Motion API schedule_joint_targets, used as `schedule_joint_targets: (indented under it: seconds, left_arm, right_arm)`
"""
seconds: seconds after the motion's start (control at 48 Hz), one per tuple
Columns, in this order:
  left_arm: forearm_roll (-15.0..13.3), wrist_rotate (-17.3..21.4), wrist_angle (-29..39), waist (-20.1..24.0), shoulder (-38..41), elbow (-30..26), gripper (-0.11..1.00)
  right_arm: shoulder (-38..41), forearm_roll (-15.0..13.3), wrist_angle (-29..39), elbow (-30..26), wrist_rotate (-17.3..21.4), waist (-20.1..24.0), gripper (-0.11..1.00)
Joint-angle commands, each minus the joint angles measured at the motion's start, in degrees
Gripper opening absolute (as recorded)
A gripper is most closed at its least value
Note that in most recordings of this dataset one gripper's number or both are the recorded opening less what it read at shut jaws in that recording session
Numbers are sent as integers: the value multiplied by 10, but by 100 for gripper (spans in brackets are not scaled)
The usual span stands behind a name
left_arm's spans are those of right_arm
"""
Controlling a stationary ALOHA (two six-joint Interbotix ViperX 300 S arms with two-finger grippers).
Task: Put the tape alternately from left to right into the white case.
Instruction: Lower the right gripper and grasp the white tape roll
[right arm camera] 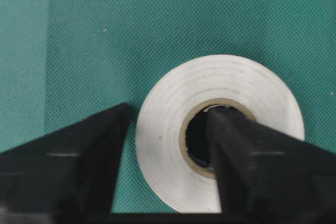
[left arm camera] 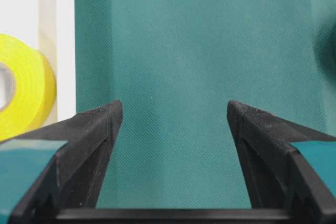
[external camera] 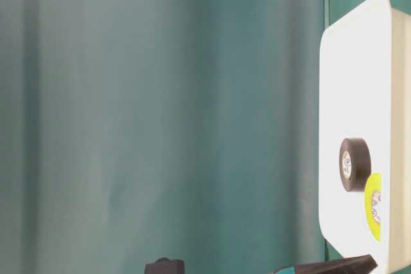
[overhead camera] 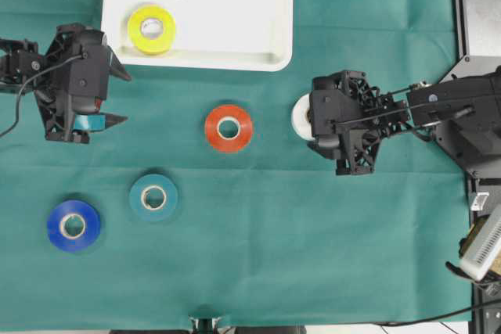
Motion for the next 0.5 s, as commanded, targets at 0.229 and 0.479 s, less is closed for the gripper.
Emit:
schedule_joint_targets:
  seconds: [0.229, 0.479]
  left_arm:
    - [-2, -1, -4, -1, -5, -5, 80]
    - [-2, -1, -4, -1, -6, -5, 80]
  right_arm:
    - [-25, -1, -2, -9, -1, 1, 4]
    - [-69, -1, 4, -16, -1, 1, 4]
